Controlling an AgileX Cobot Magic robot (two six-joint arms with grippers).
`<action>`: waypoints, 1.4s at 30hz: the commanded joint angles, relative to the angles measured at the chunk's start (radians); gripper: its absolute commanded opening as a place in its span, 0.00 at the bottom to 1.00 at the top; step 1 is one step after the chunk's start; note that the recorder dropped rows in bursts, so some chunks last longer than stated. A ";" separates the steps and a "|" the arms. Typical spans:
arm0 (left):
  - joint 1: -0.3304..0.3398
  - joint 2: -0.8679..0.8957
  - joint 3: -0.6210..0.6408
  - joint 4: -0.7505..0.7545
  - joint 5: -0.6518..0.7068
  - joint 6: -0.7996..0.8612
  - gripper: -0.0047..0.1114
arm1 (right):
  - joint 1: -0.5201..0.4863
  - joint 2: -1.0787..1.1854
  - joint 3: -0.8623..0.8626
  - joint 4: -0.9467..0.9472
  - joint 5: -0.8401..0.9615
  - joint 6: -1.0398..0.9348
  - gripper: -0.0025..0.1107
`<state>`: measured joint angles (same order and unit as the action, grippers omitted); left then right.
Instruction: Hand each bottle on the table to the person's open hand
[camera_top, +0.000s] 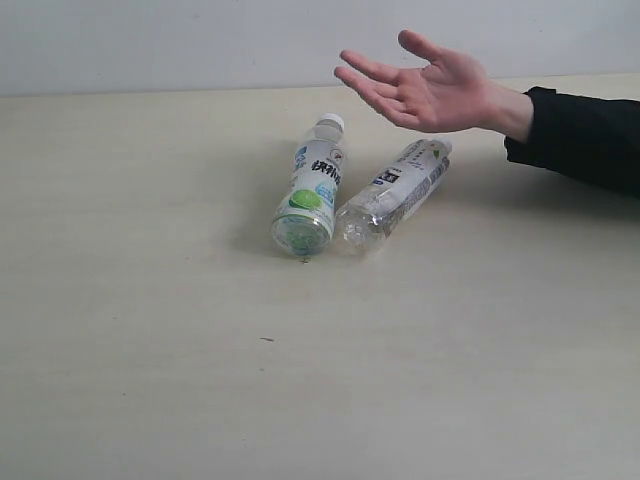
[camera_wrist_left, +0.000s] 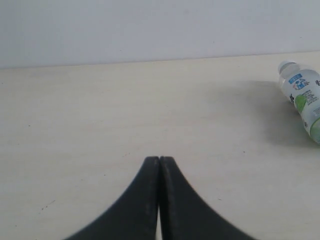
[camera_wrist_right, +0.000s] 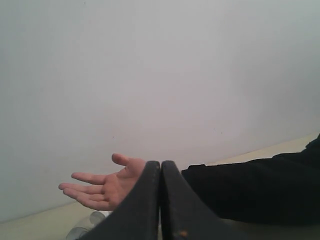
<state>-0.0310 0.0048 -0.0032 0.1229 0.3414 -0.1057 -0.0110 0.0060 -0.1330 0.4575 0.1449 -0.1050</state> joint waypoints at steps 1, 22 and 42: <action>-0.001 -0.005 0.003 0.003 -0.007 -0.003 0.06 | 0.000 -0.006 0.031 -0.153 -0.035 0.172 0.02; -0.001 -0.005 0.003 0.003 -0.007 -0.003 0.06 | 0.000 -0.006 0.133 -0.387 -0.095 0.289 0.02; -0.001 -0.005 0.003 0.003 -0.007 -0.003 0.06 | 0.000 0.501 0.082 -0.832 -0.416 0.706 0.02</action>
<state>-0.0310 0.0048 -0.0032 0.1229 0.3414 -0.1057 -0.0110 0.4324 -0.0204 -0.1927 -0.2297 0.4569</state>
